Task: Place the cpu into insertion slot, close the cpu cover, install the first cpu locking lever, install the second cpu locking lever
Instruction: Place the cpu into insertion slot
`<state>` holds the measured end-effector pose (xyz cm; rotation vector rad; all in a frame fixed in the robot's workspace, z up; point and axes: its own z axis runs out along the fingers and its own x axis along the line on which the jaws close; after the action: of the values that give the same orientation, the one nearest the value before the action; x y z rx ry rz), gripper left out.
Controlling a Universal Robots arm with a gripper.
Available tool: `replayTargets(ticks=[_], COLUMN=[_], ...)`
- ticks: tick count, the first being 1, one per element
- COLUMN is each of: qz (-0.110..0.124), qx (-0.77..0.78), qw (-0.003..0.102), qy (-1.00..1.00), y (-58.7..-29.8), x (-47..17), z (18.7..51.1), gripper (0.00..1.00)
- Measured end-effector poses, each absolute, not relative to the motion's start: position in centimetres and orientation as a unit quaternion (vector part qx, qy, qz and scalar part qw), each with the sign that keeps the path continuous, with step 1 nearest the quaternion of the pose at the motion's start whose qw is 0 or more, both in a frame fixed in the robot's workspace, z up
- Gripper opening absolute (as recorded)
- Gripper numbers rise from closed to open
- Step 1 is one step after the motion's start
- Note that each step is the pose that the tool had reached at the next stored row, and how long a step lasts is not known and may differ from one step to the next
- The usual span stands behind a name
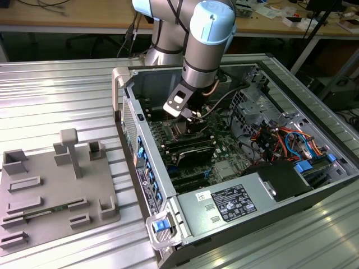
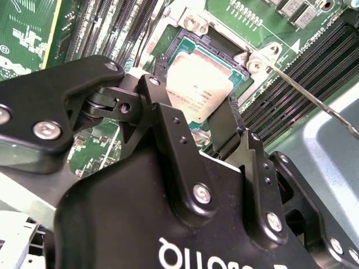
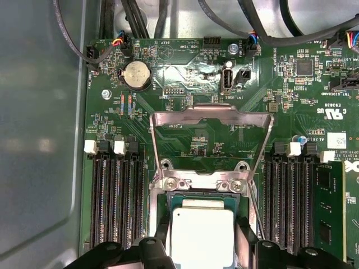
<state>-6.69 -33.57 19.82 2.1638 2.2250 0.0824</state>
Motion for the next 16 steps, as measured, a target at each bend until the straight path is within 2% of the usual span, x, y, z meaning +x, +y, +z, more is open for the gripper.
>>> replayTargets(ticks=[2,3,12,13,14,16], qz=[0.027,0.027,0.026,0.026,0.026,0.026], qx=[0.697,0.697,0.700,0.700,0.700,0.701], qw=[0.018,0.018,0.019,0.019,0.019,0.019], qy=[0.717,0.717,0.713,0.713,0.713,0.713], y=[-33.56,-33.57,-33.55,-33.56,-33.55,-33.55], x=[-6.68,-6.69,-6.69,-6.69,-6.69,-6.68], z=[19.80,19.81,19.82,19.83,19.83,19.82], gripper=[0.55,0.62,0.62,0.60,0.54,0.54])
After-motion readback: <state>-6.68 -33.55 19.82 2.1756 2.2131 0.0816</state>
